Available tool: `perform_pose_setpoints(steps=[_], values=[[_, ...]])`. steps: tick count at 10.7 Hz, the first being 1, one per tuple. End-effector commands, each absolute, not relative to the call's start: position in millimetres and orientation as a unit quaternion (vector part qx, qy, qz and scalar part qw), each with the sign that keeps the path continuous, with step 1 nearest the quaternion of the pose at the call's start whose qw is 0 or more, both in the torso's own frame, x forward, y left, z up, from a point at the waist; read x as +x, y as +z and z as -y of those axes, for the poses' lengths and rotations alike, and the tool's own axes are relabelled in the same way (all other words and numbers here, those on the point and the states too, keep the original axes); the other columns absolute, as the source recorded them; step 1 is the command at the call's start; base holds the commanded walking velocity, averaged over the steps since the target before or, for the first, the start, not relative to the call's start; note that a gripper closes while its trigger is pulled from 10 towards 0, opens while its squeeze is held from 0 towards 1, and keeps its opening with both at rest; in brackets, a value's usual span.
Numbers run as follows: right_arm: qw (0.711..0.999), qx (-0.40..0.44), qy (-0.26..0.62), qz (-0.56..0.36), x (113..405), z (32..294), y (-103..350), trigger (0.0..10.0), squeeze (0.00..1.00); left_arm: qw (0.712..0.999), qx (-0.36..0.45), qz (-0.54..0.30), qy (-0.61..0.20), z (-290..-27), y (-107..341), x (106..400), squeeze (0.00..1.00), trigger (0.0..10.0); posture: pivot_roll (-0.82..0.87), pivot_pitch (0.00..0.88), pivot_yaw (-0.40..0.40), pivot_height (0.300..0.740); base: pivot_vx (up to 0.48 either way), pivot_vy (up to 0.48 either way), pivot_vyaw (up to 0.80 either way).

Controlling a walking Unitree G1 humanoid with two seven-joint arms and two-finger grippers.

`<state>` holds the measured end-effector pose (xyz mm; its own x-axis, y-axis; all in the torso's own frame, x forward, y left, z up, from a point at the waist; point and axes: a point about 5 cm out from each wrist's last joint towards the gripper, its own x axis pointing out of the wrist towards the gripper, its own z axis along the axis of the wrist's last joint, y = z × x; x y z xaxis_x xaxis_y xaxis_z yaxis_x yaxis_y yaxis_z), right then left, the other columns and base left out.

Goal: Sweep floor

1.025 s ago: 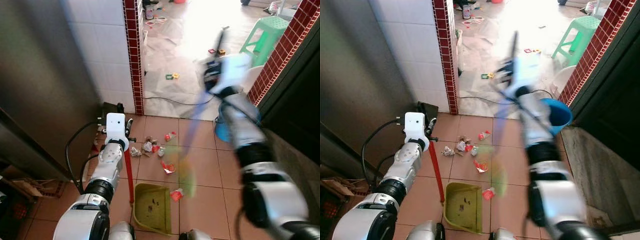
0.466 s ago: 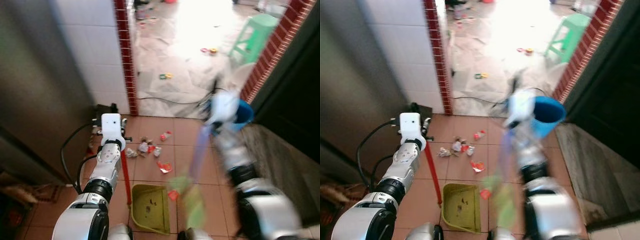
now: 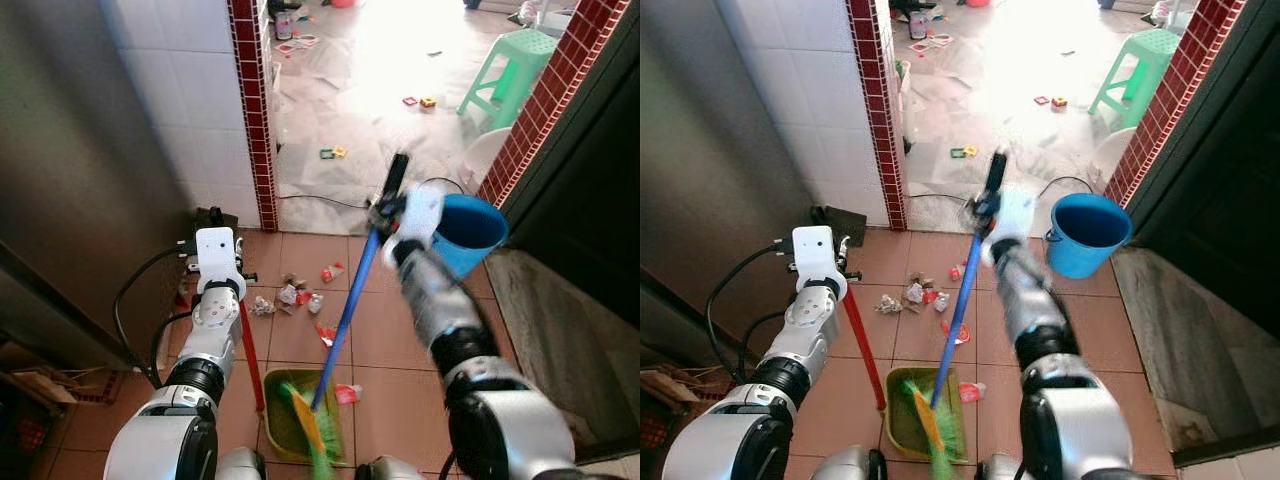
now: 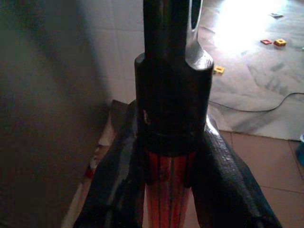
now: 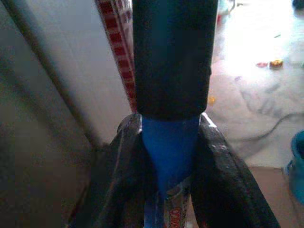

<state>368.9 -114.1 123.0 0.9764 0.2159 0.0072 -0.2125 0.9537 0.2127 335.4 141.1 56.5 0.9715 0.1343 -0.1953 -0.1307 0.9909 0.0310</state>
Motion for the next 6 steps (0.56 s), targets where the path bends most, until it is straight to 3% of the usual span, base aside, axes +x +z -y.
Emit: perform_pose_setpoints(steps=[1,3,4,6], values=[[0.987,0.086,0.118,0.073,377.5,114.7,160.8,10.0,0.00,0.988,0.029,-0.132,0.079,-147.3,42.2,326.9,0.00,10.0,-0.05,0.046,0.000,0.740,0.000,0.000,0.00],[0.984,0.056,0.100,0.137,388.0,134.2,201.3,10.0,0.00,0.993,0.035,-0.083,0.083,-148.7,63.2,336.1,0.00,10.0,-0.05,0.047,-0.002,0.740,0.000,0.000,0.00],[0.983,0.053,0.092,0.148,390.1,139.1,209.3,10.0,0.00,0.993,0.030,-0.080,0.085,-149.2,64.6,336.3,0.00,10.0,-0.05,0.048,-0.005,0.740,0.000,0.000,0.00],[0.985,-0.039,0.062,0.157,388.4,153.3,204.1,10.0,0.00,0.992,0.053,-0.060,0.097,-154.7,69.8,337.4,0.00,10.0,-0.05,0.053,-0.007,0.740,0.000,0.000,0.00]])
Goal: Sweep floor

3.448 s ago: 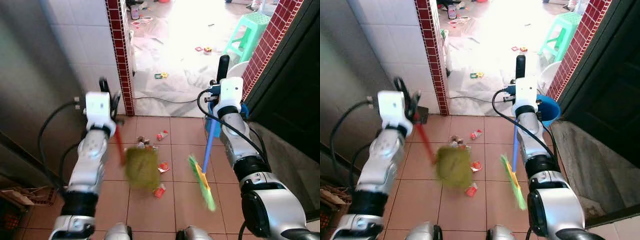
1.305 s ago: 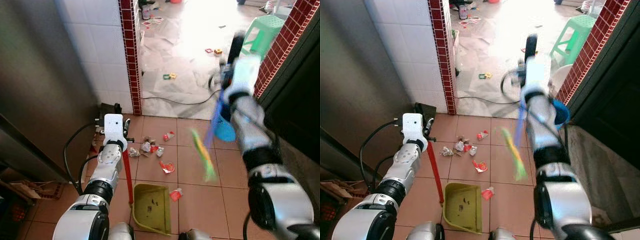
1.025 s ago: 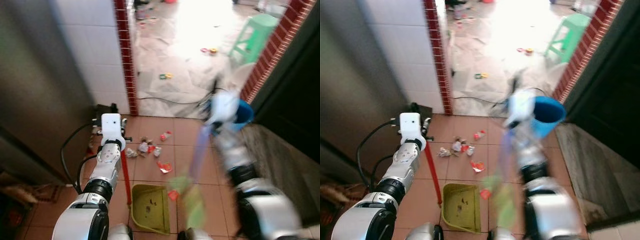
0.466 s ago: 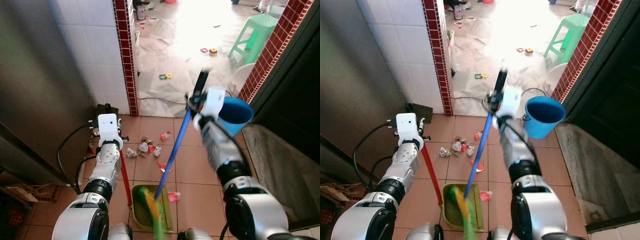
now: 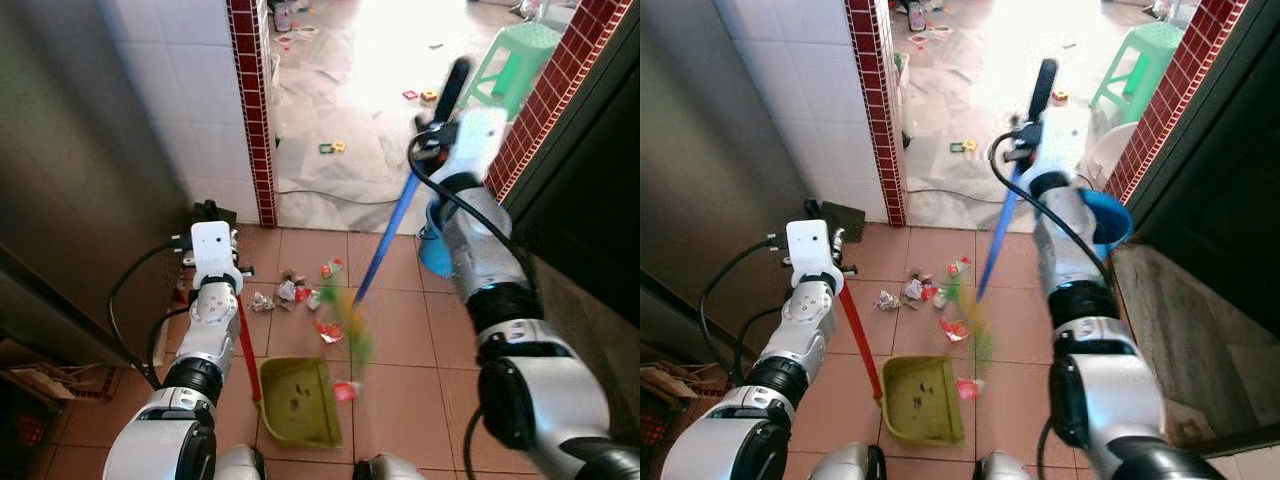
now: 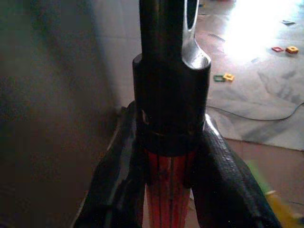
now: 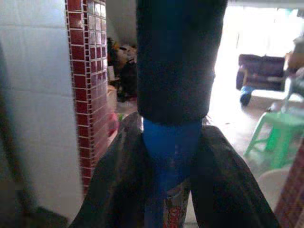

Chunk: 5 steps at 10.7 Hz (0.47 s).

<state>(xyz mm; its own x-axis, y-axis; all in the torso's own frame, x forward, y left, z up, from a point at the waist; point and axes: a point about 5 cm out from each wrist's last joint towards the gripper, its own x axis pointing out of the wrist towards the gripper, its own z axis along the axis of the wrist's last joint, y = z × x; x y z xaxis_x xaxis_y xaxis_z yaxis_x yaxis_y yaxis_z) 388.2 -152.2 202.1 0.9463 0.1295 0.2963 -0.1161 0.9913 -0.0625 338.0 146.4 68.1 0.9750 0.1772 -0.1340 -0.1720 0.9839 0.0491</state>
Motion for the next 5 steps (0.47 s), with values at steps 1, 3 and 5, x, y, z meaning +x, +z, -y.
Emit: perform_pose_setpoints(steps=[1,3,5], values=[[0.987,-0.043,0.056,0.142,386.6,154.7,193.6,10.0,0.00,0.992,0.053,-0.055,0.099,-155.8,69.4,336.4,0.00,10.0,-0.05,0.056,-0.007,0.740,0.000,0.000,0.00],[0.994,-0.054,0.041,0.080,379.3,156.3,154.5,10.0,0.00,0.990,0.053,-0.093,0.095,-154.9,49.1,326.0,0.00,10.0,-0.05,0.066,-0.002,0.740,0.000,0.000,0.00],[1.000,-0.008,0.026,0.016,372.3,150.0,124.4,10.0,0.00,0.991,0.029,-0.118,0.060,-140.2,41.9,324.7,0.00,10.0,-0.04,0.069,0.002,0.740,0.000,0.000,0.00]])
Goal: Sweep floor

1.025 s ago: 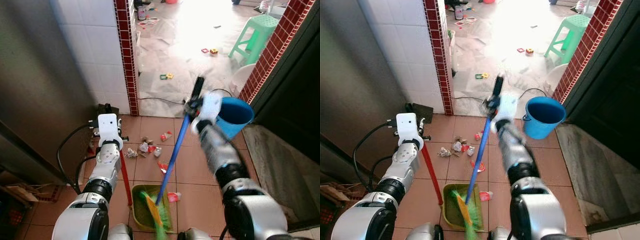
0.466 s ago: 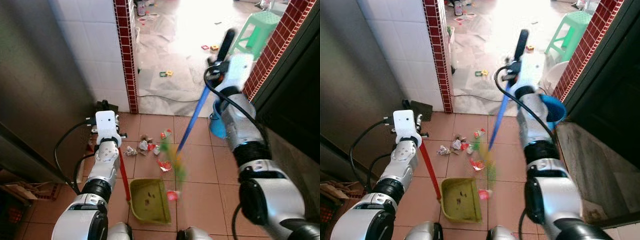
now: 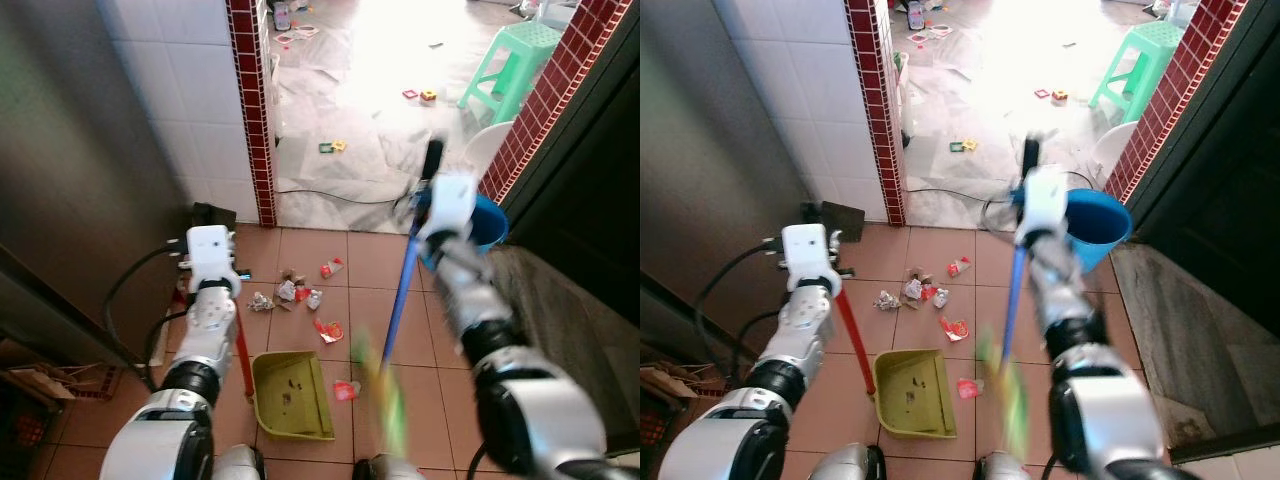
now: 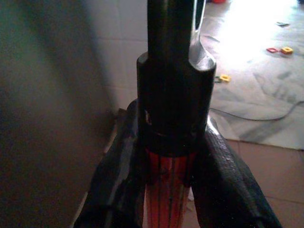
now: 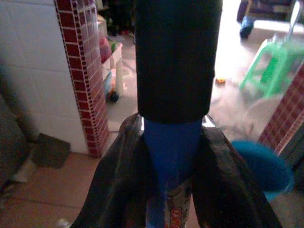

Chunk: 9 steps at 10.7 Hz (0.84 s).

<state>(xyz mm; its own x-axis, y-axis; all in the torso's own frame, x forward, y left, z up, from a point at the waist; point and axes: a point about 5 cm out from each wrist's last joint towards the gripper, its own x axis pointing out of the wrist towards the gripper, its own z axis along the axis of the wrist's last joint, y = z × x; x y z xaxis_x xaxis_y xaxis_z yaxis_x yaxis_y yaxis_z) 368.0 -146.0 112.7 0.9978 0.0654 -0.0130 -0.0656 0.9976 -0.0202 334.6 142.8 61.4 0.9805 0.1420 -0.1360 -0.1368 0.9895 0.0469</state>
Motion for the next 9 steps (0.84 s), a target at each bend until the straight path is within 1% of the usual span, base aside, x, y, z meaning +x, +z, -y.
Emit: perform_pose_setpoints(steps=[1,2,3,4,5,6,7,8,9], values=[[1.000,0.017,0.025,0.002,370.3,143.8,118.6,10.0,0.00,0.990,0.029,-0.128,0.051,-137.2,38.5,322.9,0.00,10.0,-0.05,0.070,0.005,0.740,0.000,0.000,0.00],[0.997,0.069,0.034,-0.007,370.1,133.1,116.7,10.0,0.00,0.990,0.028,-0.130,0.048,-135.7,37.4,322.4,0.00,10.0,-0.05,0.072,0.008,0.740,0.000,0.000,0.00],[0.994,0.106,0.035,-0.008,371.6,129.2,118.7,10.0,0.00,0.990,0.027,-0.132,0.047,-135.5,36.7,322.3,0.00,10.0,-0.05,0.075,0.010,0.740,0.000,0.000,0.00],[0.985,0.167,0.040,0.000,375.6,124.7,127.5,10.0,0.00,0.990,0.026,-0.133,0.047,-135.3,36.3,322.3,0.00,10.0,-0.05,0.075,0.009,0.740,0.000,0.000,0.00],[0.978,0.201,0.051,0.013,379.0,121.7,137.7,10.0,0.00,0.990,0.025,-0.135,0.046,-135.1,35.9,322.3,0.00,10.0,-0.05,0.074,0.007,0.740,0.000,0.000,0.00],[0.977,0.201,0.067,0.025,381.0,119.6,145.8,10.0,0.00,0.989,0.023,-0.137,0.044,-134.6,35.4,322.2,0.00,10.0,-0.05,0.071,0.006,0.740,0.000,0.000,0.00],[0.982,0.167,0.084,0.041,381.3,120.2,152.0,10.0,0.00,0.989,0.022,-0.137,0.044,-134.6,35.5,322.6,0.00,10.0,-0.05,0.070,0.004,0.740,0.000,0.000,0.00],[0.983,0.155,0.085,0.046,381.6,121.9,153.5,10.0,0.00,0.989,0.021,-0.138,0.044,-134.7,35.5,322.7,0.00,10.0,-0.05,0.067,0.002,0.740,0.000,0.000,0.00],[0.985,0.144,0.084,0.053,383.7,129.3,158.7,10.0,0.00,0.989,0.018,-0.137,0.045,-135.1,36.1,323.6,0.00,10.0,-0.06,0.062,-0.002,0.740,0.000,0.000,0.00]])
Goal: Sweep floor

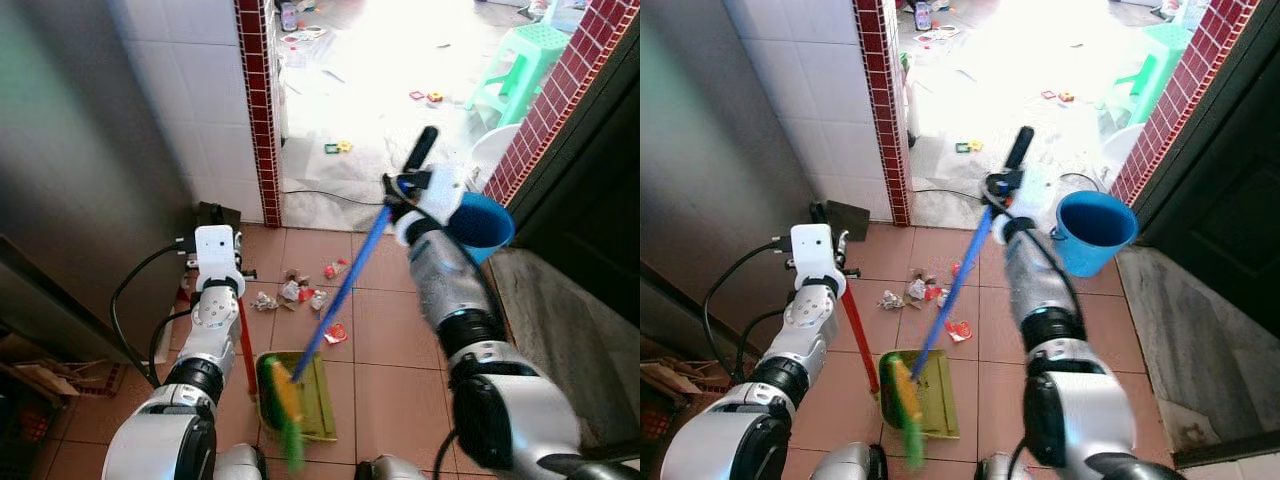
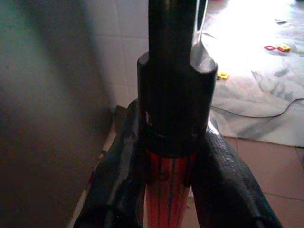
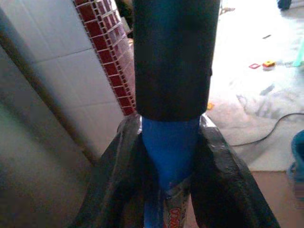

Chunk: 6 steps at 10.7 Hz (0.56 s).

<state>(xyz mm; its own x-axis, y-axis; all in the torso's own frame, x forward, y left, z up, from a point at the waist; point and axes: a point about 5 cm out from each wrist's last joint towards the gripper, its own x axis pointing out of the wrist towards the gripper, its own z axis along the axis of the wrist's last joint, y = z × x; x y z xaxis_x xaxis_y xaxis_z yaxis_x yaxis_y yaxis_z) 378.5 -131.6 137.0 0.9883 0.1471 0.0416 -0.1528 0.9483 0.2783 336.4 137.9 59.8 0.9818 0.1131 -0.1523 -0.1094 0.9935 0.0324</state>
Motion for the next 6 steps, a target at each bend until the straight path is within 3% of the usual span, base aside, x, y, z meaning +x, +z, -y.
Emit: perform_pose_setpoints(steps=[1,4,6], values=[[0.988,0.110,0.085,0.065,384.7,135.0,164.8,10.0,0.00,0.990,0.010,-0.136,0.046,-135.9,37.0,324.3,0.00,10.0,-0.06,0.056,-0.002,0.740,0.000,0.000,0.00],[0.986,-0.002,0.090,0.141,381.3,152.7,190.6,10.0,0.00,0.996,-0.018,-0.086,0.020,-137.6,54.9,330.9,0.00,10.0,-0.05,0.028,0.005,0.740,0.000,0.000,0.00],[0.985,-0.029,0.074,0.150,372.5,158.0,185.1,10.0,0.00,0.999,-0.022,-0.034,-0.003,-142.8,72.2,325.3,0.00,10.0,-0.04,0.011,0.011,0.740,0.000,0.000,0.00]])
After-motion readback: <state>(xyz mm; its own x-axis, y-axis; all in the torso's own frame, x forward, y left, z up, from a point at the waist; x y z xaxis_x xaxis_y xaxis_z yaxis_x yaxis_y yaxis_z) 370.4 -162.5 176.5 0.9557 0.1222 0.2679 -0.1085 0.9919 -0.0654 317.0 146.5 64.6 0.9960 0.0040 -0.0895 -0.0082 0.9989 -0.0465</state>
